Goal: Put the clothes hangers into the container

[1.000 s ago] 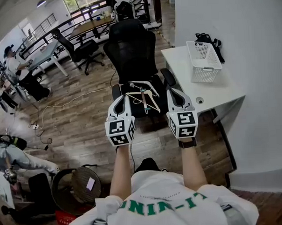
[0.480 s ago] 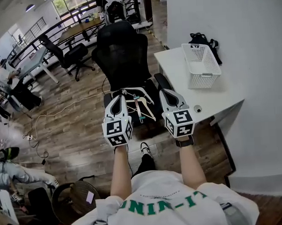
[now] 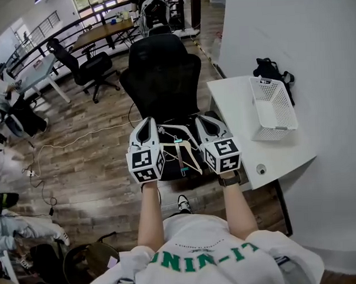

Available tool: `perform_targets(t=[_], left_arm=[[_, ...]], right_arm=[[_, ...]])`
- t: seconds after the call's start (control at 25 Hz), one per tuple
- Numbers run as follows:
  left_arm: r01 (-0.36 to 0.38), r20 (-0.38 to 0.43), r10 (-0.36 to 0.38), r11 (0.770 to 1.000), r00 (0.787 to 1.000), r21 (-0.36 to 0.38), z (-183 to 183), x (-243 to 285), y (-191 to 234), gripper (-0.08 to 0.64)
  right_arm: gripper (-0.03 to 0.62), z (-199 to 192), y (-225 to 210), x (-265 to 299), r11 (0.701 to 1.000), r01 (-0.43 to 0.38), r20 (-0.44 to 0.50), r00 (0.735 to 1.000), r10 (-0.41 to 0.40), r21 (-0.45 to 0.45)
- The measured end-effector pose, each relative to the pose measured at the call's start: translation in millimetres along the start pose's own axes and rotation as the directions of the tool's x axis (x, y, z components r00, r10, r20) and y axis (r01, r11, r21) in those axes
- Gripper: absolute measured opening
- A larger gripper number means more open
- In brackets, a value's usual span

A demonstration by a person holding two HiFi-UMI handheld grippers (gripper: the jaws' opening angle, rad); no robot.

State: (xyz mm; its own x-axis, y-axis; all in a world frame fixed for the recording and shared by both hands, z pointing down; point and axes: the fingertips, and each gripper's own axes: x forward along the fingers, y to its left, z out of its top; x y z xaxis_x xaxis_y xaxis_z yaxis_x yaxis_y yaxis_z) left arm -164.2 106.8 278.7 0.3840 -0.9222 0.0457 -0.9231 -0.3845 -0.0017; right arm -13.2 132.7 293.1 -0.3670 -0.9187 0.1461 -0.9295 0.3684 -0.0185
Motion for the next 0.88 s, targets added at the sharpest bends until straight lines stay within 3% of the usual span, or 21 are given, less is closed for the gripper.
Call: perform_targets(t=[0.2, 0.44, 0.72, 0.88], left_arm=[[0.005, -0.037, -0.005, 1.0, 0.999, -0.012, -21, 62, 45, 0.012], [-0.003, -0.103, -0.003, 0.998, 0.995, -0.064, -75, 103, 97, 0.012], [0.001, -0.201, -0.02, 0.995, 0.979, -0.097, -138, 136, 105, 0.012], [-0.023, -0.243, -0.007, 0.992, 0.97, -0.121, -173, 151, 108, 0.012]], right_arm=[[0.015, -13, -3, 83, 0.999, -0.04, -0.062, 0.997, 0.04, 0.002], [0.023, -63, 2, 144, 0.996, -0.09, -0.184, 0.979, 0.088, -0.004], [0.082, -148, -7, 193, 0.984, -0.178, -0.379, 0.909, 0.171, 0.016], [0.114, -205, -7, 217, 0.972, -0.229, -0.478, 0.849, 0.227, 0.055]])
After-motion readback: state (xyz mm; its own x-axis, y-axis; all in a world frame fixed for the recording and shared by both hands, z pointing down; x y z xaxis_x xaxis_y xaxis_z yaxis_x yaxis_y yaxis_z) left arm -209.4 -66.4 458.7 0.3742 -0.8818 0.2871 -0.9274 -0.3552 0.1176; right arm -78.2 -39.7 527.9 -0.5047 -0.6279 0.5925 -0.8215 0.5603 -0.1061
